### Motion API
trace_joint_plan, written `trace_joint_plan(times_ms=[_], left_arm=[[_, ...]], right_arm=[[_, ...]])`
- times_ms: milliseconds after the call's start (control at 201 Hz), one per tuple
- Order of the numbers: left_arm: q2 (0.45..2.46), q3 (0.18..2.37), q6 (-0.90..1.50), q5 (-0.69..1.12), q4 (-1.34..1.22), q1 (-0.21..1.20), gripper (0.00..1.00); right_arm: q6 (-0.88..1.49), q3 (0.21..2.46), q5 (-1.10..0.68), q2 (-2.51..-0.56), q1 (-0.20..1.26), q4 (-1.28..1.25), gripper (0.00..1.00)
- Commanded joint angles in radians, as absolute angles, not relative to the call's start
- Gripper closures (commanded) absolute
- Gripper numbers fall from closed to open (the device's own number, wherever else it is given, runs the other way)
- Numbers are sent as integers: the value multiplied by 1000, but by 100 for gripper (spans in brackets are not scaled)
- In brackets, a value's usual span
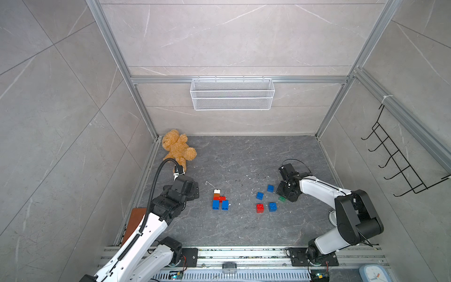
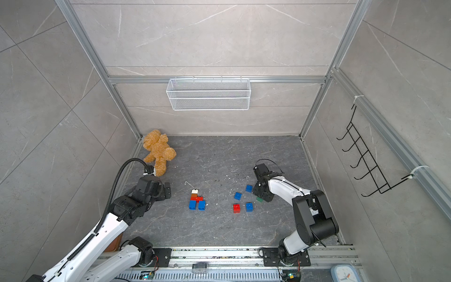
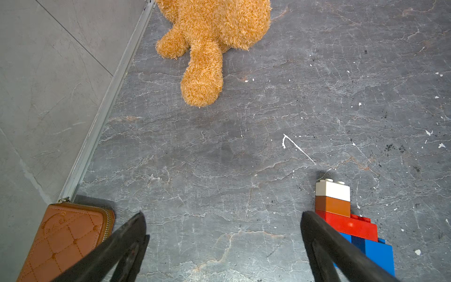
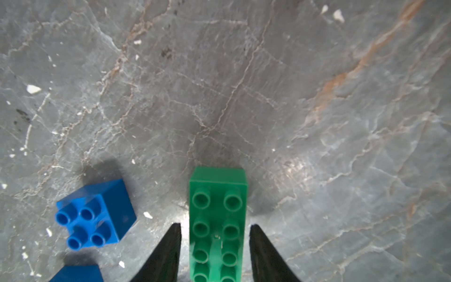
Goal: Assemble the letter h with lego
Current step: Pick up the lego brick from the center of the board.
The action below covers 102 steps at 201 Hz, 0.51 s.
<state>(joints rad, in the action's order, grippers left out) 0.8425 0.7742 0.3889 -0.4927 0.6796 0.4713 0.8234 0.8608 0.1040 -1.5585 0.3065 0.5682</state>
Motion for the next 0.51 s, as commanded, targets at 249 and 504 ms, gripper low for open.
trace_joint_plan(times_ms=[249,504], left_arm=[[842,799,370,-485,663,472,0],[842,799,371,-483,663,472,0]], right_arm=[[877,836,115,-1592,315,556,58],[873,840,125,-1596,316,563,64]])
